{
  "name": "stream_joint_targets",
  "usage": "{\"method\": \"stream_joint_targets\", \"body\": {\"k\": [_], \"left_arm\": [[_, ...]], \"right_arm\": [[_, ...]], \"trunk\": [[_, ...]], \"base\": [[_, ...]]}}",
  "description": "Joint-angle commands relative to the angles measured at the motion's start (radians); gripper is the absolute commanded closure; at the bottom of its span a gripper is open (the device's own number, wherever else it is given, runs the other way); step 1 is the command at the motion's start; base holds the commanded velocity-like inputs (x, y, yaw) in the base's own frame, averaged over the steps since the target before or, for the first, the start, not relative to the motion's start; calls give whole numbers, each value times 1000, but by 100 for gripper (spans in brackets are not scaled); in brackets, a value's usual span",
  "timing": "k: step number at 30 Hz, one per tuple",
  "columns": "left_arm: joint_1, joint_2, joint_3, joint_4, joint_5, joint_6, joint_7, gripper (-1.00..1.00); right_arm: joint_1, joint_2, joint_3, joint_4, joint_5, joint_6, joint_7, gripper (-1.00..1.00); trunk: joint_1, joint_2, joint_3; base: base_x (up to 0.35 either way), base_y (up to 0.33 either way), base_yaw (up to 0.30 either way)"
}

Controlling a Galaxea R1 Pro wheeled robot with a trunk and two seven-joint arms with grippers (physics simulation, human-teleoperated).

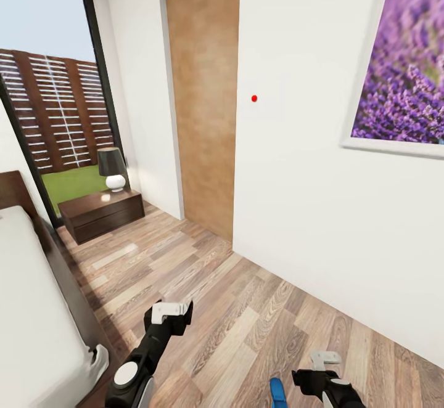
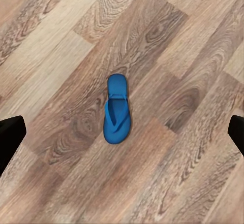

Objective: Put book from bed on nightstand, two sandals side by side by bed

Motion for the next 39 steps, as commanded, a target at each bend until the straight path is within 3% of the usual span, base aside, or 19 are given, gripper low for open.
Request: {"method": "stream_joint_targets", "body": {"k": [1, 25, 36, 39], "left_arm": [[0, 0, 0, -1, -1, 5, 0, -100], [-1, -1, -2, 2, -1, 3, 0, -100], [-1, -1, -3, 2, -1, 3, 0, -100], [-1, -1, -3, 5, -1, 3, 0, -100]], "right_arm": [[0, 1, -1, -1, 1, 10, 0, -100], [0, 1, 0, 0, 1, 52, 1, -100], [0, 0, 0, -9, 2, 333, 6, -100], [0, 0, 0, -10, 2, 357, 6, -100]], "trunk": [[4, -8, -4], [96, -176, -80], [138, -253, -114], [150, -274, -123]], "base": [[0, 0, 0], [0, 0, 0], [0, 0, 0], [0, 0, 0]]}}
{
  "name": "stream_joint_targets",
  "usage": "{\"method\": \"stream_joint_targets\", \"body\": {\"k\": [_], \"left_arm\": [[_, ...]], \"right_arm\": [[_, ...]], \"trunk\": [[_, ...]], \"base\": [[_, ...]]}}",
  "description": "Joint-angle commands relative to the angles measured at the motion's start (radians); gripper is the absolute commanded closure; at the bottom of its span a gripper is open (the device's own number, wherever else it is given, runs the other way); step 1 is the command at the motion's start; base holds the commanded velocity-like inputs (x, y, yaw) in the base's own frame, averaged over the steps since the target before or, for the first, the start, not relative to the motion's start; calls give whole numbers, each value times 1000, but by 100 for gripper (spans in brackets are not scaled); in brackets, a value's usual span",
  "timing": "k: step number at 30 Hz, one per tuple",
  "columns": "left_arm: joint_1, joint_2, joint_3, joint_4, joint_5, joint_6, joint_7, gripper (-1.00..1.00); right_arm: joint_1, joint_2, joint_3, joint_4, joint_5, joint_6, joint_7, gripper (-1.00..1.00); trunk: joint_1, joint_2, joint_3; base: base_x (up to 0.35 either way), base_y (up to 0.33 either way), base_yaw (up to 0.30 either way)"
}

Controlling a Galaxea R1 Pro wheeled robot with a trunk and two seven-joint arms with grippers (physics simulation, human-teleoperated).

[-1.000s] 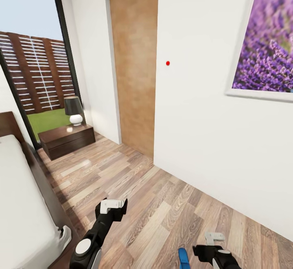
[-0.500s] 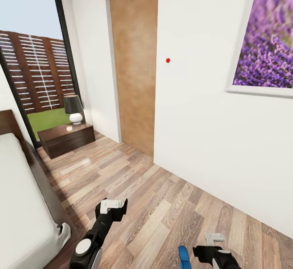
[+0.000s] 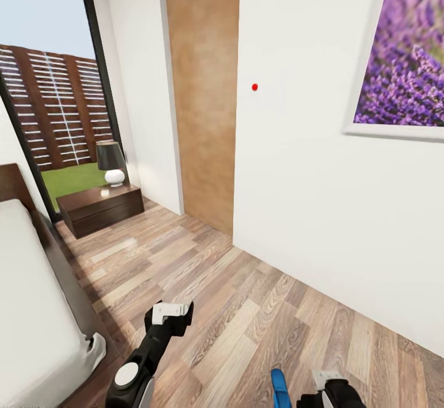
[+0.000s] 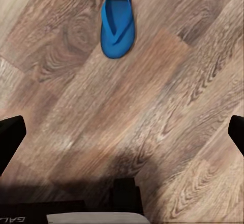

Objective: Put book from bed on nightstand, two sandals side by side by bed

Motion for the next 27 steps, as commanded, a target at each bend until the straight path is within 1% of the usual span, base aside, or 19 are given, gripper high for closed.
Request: {"method": "stream_joint_targets", "body": {"k": [1, 5, 10, 11, 12, 14, 19, 27], "left_arm": [[0, 0, 0, 1, -1, 5, 0, -100], [0, 0, 0, 5, 1, 5, 0, -100], [0, 0, 0, 5, 4, 6, 0, -100], [0, -1, 0, 3, 5, 7, 1, -100], [0, -1, -1, 3, 5, 7, 1, -100], [0, -2, -1, 2, 5, 7, 1, -100], [0, -2, -2, 3, 6, 7, 2, -100], [0, -2, -3, 4, 8, 7, 2, -100]], "right_arm": [[0, 1, -1, -2, 1, 14, 1, -100], [0, 3, -1, -3, 2, 26, -4, -100], [-13, 16, 0, -5, 2, 33, -7, -100], [-61, 41, 1, -5, 3, 36, -9, -100], [-81, 50, 1, -4, 5, 37, -9, -100], [-98, 57, 1, -3, 5, 38, -10, -100], [-115, 64, 2, -3, 7, 39, -10, -100], [-118, 65, 3, -1, 7, 40, -10, -100]], "trunk": [[4, -8, -4], [19, -36, -17], [38, -71, -32], [42, -78, -36], [46, -85, -39], [54, -99, -45], [73, -134, -61], [104, -190, -86]], "base": [[0, 0, 0], [0, 0, 0], [0, 0, 0], [0, 0, 0], [0, 0, 0], [0, 0, 0], [0, 0, 0], [0, 0, 0]]}}
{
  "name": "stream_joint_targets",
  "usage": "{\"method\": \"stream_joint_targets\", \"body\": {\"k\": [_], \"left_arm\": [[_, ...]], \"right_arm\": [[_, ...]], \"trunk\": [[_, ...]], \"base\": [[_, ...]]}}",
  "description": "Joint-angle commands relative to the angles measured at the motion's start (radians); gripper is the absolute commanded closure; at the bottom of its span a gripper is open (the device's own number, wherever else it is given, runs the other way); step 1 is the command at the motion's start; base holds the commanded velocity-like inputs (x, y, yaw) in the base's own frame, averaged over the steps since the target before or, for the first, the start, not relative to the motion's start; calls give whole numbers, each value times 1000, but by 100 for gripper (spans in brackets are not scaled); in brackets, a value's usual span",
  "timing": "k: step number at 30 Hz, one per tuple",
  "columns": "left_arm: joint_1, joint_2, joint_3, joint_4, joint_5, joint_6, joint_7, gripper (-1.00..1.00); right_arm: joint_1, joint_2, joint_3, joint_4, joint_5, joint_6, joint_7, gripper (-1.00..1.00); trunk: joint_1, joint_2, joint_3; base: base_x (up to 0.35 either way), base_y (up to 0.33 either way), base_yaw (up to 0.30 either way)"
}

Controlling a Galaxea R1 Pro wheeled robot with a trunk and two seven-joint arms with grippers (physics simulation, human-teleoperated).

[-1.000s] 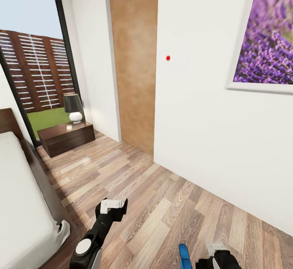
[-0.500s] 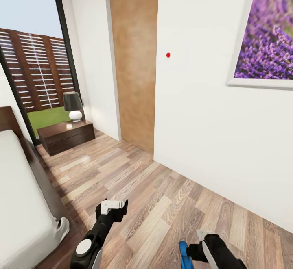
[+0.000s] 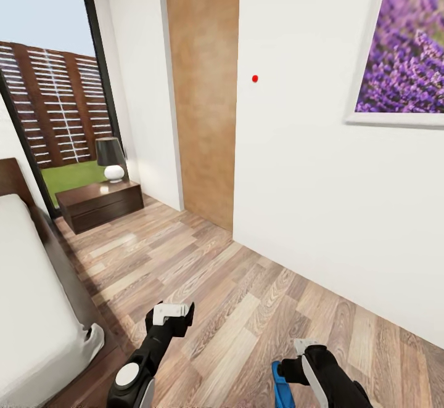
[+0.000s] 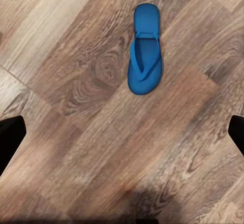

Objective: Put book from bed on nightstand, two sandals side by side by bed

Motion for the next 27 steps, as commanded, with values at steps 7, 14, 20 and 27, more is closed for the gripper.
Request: {"method": "stream_joint_targets", "body": {"k": [7, 14, 20, 27], "left_arm": [[0, 0, 0, 0, 0, 6, -1, -100], [0, 0, 0, 1, 0, 6, 0, -100], [0, 0, 0, -3, -1, 6, 1, -100], [0, 0, 1, -4, -1, 6, -1, -100]], "right_arm": [[-1, 0, -4, -2, 1, 5, 0, -100], [-1, 0, -4, -2, 0, 5, 1, -100], [-1, -5, -5, -5, -1, 5, 4, -100], [-2, -9, -6, -20, -5, 6, 10, -100]], "trunk": [[27, -50, -23], [54, -99, -45], [77, -141, -64], [103, -190, -86]], "base": [[0, 0, 0], [0, 0, 0], [0, 0, 0], [0, 0, 0]]}}
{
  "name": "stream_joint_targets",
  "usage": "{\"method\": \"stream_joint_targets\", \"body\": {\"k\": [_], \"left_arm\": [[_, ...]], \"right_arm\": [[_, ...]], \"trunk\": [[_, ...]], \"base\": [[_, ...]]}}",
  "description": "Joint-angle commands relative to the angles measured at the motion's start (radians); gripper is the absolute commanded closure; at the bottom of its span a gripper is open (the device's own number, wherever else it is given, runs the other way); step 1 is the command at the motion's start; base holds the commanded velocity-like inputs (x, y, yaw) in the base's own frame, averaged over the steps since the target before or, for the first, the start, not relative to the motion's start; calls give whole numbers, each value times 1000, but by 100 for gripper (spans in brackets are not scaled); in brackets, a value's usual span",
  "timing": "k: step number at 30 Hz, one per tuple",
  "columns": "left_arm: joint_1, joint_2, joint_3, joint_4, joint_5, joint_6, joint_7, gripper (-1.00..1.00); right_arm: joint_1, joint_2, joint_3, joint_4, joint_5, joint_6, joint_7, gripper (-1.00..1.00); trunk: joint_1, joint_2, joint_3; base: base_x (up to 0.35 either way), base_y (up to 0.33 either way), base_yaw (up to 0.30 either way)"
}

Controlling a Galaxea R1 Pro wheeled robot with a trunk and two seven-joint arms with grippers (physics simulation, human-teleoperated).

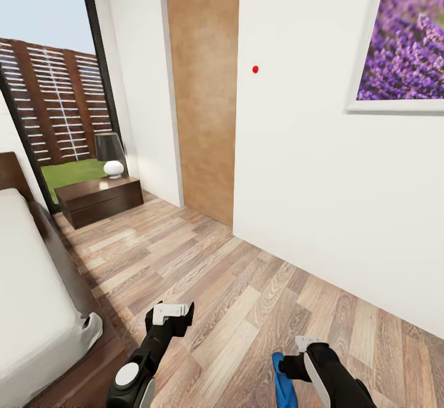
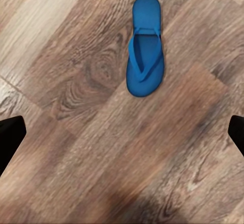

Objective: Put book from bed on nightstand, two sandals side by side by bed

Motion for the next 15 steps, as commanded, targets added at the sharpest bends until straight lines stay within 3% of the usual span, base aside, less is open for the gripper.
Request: {"method": "stream_joint_targets", "body": {"k": [1, 9, 10, 15], "left_arm": [[0, 0, 0, -2, 0, 6, 0, -100], [0, 0, 0, -1, 0, 6, 0, -100], [0, 0, 0, -2, 0, 6, 0, -100], [0, 0, -1, 0, 0, 6, -1, -100]], "right_arm": [[0, 1, -4, -2, 1, 5, 2, -100], [-1, -9, -3, -12, 4, 13, 4, -100], [-1, -40, -3, -32, 3, 33, 5, -100], [-1, -75, -3, -47, 1, 71, 7, -100]], "trunk": [[4, -8, -4], [34, -64, -29], [38, -71, -32], [57, -106, -48]], "base": [[0, 0, 0], [0, 0, 0], [0, 0, 0], [0, 0, 0]]}}
